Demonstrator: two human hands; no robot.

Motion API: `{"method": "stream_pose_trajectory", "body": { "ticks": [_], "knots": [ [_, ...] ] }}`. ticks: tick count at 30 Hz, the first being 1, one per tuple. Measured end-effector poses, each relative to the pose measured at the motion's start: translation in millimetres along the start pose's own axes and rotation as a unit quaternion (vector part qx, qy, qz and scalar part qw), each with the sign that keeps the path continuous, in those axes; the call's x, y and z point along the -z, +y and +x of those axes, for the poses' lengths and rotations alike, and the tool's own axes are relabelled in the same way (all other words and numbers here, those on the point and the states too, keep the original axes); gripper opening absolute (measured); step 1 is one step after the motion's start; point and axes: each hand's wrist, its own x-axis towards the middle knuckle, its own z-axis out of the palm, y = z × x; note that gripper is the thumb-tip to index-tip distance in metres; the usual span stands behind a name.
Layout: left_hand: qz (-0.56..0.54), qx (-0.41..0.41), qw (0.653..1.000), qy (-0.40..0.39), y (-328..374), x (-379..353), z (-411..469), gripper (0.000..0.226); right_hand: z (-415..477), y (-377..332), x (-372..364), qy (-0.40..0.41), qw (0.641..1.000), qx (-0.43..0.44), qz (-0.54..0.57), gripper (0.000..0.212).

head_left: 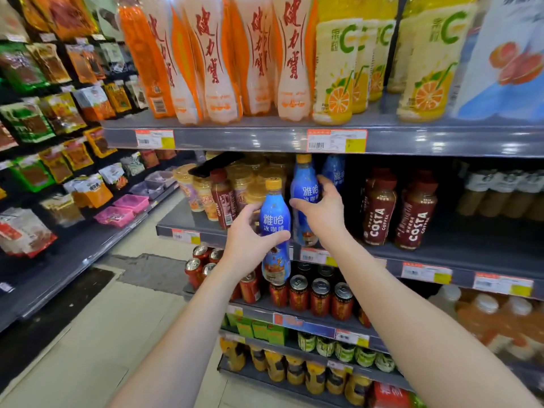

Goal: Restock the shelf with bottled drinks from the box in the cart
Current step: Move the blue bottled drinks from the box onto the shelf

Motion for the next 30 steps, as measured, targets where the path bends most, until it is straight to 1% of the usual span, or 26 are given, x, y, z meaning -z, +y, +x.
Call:
{"method": "stream_pose_trajectory", "body": {
  "ticks": [5,9,11,14,16,22,24,26,27,28,30],
  "knots": [
    [-0.009,-0.008,0.999,-0.038,-9,12,16,0.071,7,8,-20,0.041,0.999,0.001,-0.001,0.076],
    [-0.005,-0.014,0.999,-0.049,-16,22,26,0.073,11,19,-31,0.066,0.998,0.007,-0.02,0.073],
    [-0.01,-0.013,0.998,-0.058,-18,25,30,0.075,14,23,-32,0.075,0.997,0.002,-0.035,0.075],
    [-0.013,-0.017,0.997,-0.07,-24,26,37,0.075,17,26,-31,0.063,0.994,-0.018,-0.088,0.085],
    [-0.014,-0.02,0.997,-0.075,-26,26,39,0.076,18,28,-32,0.067,0.992,-0.021,-0.103,0.089],
    [-0.033,-0.029,0.996,-0.084,-33,23,39,0.076,20,28,-40,0.082,0.989,-0.014,-0.126,0.09],
    [-0.041,-0.03,0.995,-0.085,-32,20,35,0.075,20,28,-40,0.077,0.99,-0.033,-0.11,0.09],
    [-0.047,-0.03,0.995,-0.083,-29,15,32,0.074,19,27,-37,0.086,0.99,-0.083,-0.075,0.09],
    [-0.049,-0.028,0.995,-0.082,-27,11,30,0.074,16,27,-33,0.099,0.987,-0.108,-0.069,0.086],
    [-0.049,-0.027,0.995,-0.082,-24,7,29,0.074,10,26,-26,0.111,0.984,-0.121,-0.064,0.078],
    [-0.053,-0.03,0.995,-0.083,-16,-3,27,0.073,-4,22,-10,0.108,0.986,-0.127,-0.03,0.057]
  ]
}}
